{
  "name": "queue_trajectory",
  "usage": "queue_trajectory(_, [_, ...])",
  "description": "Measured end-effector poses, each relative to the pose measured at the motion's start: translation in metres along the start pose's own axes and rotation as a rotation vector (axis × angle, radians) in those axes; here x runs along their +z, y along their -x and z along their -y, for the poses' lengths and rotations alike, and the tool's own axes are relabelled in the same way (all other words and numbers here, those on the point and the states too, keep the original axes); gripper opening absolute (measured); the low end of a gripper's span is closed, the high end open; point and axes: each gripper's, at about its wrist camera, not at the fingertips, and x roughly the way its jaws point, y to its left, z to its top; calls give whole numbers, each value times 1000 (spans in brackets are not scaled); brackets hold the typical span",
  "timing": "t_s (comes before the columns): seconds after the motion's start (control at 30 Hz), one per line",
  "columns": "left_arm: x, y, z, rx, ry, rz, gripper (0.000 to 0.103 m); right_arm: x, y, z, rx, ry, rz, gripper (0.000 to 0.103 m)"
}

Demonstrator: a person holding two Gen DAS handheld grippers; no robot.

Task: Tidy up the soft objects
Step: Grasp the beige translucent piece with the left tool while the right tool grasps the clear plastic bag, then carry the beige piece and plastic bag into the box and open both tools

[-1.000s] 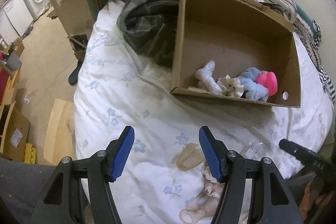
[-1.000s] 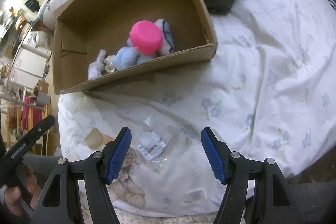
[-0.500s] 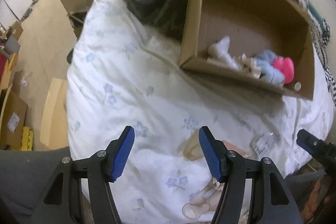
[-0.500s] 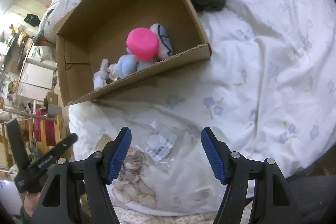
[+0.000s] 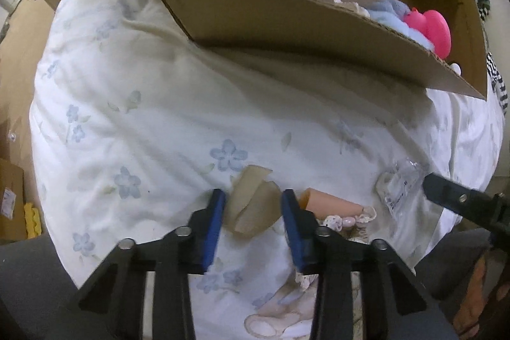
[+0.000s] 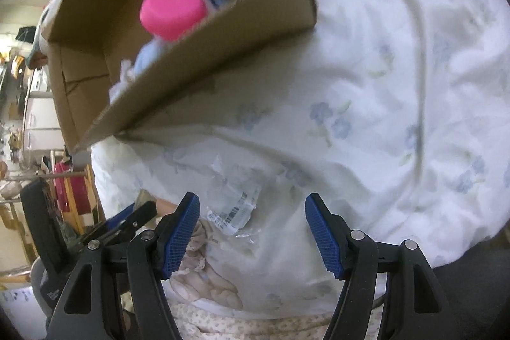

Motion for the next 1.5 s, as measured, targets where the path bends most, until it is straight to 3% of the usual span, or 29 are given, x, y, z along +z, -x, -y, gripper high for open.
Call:
queue_trajectory(0.07, [2, 0, 1, -11, -2, -3, 11, 1, -10, -5, 5, 9, -30, 73])
queue_trajectory(0.23, [2, 10, -3, -48, 28, 23, 8, 4, -29, -16, -31, 46, -58, 73])
queue_trajectory(0.37, [-1, 24, -5, -32, 26, 69, 7, 2, -33, -28, -51, 102, -49, 73])
queue_trajectory(0.43, [-4, 30, -8, -32, 24, 85, 7, -1, -34, -36, -73, 148, -47, 66])
queue_trajectory(0.47, [-5, 34, -9, -30, 19, 93, 7, -2, -35, -38, -84, 166, -47, 55])
queue_trajectory(0.57, [-6, 36, -10, -21, 16, 106, 7, -5, -36, -44, -91, 194, -43, 42])
queue_trajectory(0.73, [2, 44, -14, -11, 14, 122, 7, -12, -34, -55, -112, 255, -16, 28])
queue_trajectory(1.0, [-3, 68, -25, 3, 52, 171, 7, -21, 4, -55, -56, 265, 110, 28])
queue_trajectory(1.5, [-17, 103, -30, 16, 92, 292, 7, -24, 51, -45, 6, 263, 201, 28])
